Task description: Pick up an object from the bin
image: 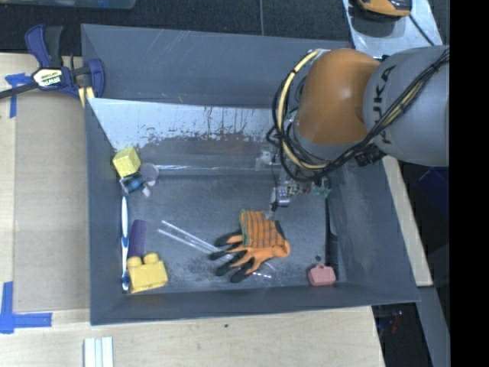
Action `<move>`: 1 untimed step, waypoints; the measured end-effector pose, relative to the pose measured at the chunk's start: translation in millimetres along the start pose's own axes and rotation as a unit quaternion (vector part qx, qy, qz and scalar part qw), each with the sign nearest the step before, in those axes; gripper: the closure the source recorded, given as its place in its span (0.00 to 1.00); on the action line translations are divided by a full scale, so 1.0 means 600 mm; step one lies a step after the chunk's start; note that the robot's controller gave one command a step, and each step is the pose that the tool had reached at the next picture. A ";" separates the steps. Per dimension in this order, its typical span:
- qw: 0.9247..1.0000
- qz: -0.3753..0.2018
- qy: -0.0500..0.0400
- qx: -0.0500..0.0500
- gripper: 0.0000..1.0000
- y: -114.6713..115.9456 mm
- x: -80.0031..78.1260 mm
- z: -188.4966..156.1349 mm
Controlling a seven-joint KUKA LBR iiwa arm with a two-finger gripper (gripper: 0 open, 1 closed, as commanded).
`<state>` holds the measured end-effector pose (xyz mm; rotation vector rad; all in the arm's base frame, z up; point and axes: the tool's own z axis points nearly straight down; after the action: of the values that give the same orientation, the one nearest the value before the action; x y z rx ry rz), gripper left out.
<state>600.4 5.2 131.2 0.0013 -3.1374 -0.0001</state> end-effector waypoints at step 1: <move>1.000 0.000 -0.004 0.000 0.00 0.000 -0.002 -0.008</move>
Offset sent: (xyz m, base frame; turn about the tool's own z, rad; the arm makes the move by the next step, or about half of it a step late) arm -0.0388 -0.0065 -0.0612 0.0037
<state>601.6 5.3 136.0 0.0012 -3.1444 -0.0003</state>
